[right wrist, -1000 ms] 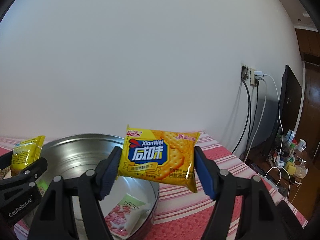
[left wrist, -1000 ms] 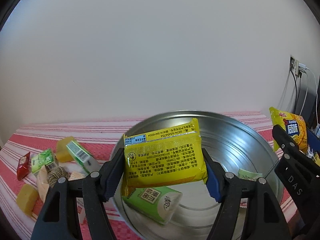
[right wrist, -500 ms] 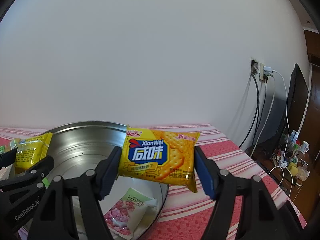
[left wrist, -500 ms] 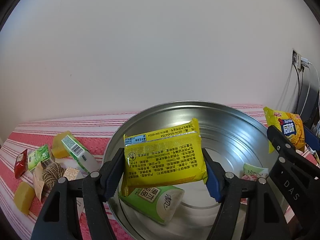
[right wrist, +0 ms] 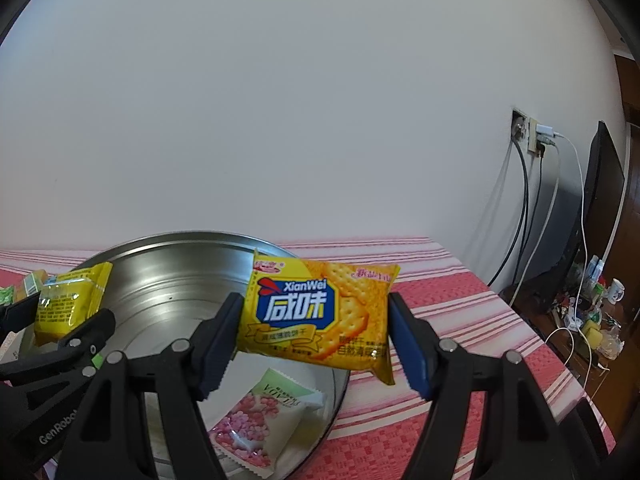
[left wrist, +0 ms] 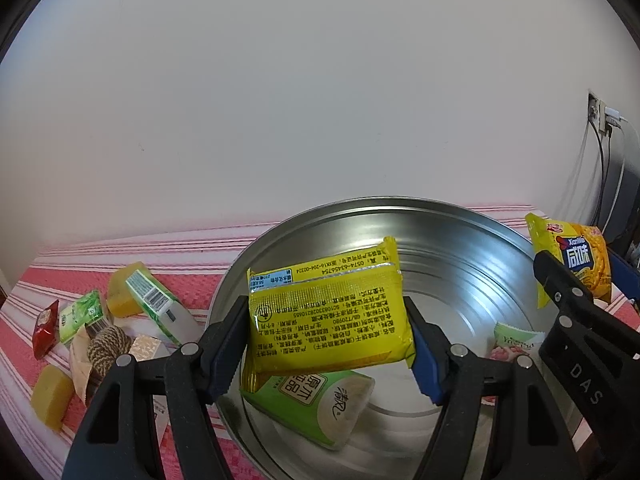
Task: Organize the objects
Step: 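Carry both yellow packs over the tin and open both grippers to drop them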
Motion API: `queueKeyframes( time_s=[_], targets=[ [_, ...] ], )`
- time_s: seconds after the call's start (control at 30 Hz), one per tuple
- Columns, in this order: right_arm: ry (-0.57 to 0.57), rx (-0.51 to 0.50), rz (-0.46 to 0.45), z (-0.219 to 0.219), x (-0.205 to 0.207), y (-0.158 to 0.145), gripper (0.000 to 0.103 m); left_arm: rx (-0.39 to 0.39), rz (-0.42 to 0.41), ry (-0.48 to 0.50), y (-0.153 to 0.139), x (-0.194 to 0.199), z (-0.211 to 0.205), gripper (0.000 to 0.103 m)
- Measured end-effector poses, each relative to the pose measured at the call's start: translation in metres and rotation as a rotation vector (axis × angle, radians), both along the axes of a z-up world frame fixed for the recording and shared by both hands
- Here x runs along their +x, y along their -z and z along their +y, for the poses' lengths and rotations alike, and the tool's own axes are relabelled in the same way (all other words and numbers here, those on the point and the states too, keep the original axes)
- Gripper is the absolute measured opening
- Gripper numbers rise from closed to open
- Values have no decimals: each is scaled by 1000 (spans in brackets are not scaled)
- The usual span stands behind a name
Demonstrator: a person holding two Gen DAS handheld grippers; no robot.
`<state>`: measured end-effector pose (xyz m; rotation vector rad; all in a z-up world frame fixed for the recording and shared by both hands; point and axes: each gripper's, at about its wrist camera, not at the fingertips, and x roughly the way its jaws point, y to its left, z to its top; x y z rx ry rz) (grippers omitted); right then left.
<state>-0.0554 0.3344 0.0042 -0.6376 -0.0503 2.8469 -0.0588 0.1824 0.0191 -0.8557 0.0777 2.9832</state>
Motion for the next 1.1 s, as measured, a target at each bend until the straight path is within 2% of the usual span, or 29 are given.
queueKeyframes(
  time_s=[0.33, 0.47, 0.57, 0.63, 0.7, 0.83, 1.1],
  targets=[
    [-6, -21, -9, 3, -3, 2, 73, -13, 4, -5, 0, 0, 4, 73],
    [-15, -25, -13, 2, -5, 2, 76, 8, -2, 18, -2, 1, 6, 78],
    [-5, -21, 20, 2, -1, 0, 84, 10, -10, 6, -3, 1, 8, 84],
    [20, -36, 38, 7, 2, -3, 95, 19, 5, 3, -5, 3, 4, 86],
    [26, -81, 55, 15, 4, -5, 103, 20, 30, 4, -10, 9, 5, 95],
    [34, -151, 102, 26, 9, -8, 103, 6, 82, 11, -17, 18, 8, 97],
    [45, -143, 151, 22, 19, -15, 103, 38, 93, -14, -20, 23, -5, 97]
  ],
)
